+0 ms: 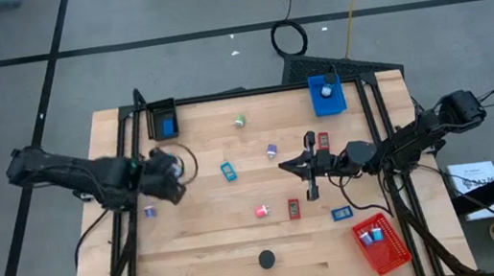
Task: Pick & Place Office items
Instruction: Put the white digital timer into the black basket
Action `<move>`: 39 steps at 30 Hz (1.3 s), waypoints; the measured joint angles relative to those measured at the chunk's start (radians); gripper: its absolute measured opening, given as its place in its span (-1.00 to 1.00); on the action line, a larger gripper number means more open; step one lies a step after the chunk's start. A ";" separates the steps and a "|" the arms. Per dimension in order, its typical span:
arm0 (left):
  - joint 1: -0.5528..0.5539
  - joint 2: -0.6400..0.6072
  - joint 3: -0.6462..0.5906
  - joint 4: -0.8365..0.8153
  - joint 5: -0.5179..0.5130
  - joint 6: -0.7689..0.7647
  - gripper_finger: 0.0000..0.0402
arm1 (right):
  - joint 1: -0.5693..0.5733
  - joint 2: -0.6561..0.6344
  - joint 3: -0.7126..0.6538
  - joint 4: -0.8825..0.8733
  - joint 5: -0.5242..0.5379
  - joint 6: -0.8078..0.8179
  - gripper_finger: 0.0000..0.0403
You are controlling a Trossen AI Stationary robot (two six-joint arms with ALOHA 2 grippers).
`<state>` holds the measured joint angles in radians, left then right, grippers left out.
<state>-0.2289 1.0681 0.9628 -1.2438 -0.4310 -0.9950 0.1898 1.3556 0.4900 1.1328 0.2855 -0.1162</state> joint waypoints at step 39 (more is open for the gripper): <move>0.846 -0.007 -0.482 1.079 -0.259 0.467 -0.24 | 0.000 0.000 0.000 -0.001 0.000 0.000 -0.96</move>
<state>0.6168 1.0607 0.4807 -0.1652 -0.6899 -0.5282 0.1898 1.3556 0.4900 1.1316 0.2855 -0.1163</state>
